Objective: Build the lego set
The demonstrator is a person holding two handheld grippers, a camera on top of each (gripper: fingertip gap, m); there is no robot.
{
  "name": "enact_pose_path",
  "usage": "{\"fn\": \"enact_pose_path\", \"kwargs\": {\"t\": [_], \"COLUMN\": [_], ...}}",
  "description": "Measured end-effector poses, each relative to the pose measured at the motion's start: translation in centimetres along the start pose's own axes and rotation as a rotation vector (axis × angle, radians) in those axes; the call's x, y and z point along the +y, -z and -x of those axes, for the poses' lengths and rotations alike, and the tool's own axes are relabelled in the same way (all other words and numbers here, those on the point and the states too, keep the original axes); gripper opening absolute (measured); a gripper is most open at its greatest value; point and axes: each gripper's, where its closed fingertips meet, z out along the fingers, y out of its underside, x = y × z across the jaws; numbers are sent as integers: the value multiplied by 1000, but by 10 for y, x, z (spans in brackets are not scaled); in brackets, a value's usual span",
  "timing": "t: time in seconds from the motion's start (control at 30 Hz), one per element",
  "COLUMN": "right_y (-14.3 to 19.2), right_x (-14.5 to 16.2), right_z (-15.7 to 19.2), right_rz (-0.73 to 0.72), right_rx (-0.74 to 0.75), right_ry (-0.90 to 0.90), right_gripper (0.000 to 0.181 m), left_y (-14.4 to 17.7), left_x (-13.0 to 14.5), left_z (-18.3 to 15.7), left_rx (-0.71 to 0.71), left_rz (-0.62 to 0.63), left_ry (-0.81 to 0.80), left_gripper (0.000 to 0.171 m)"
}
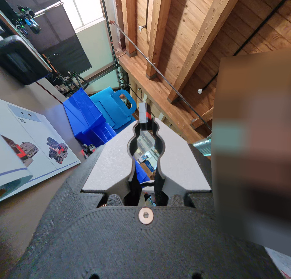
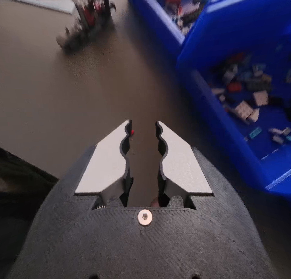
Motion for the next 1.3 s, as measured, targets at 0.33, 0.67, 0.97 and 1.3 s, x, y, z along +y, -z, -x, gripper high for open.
{"fn": "enact_pose_path", "kwargs": {"t": [0.33,0.67,0.97,1.3], "right_y": [-26,-39,-61,-110], "right_x": [36,26,-40,-170], "right_z": [14,35,97,176], "right_rz": [76,67,-95,-351], "right_rx": [-72,-128,-254,-392], "right_ry": [89,146,201,238], "right_gripper": [27,11,9,9], "left_y": [-8,-3,0,8], "left_x": [12,9,7,5], "left_z": [-1,-4,-2,26], "left_rx": [7,24,-7,-212], "left_rz": [29,15,1,-43], "left_ry": [-8,4,5,46], "left_gripper": [15,15,15,14]}}
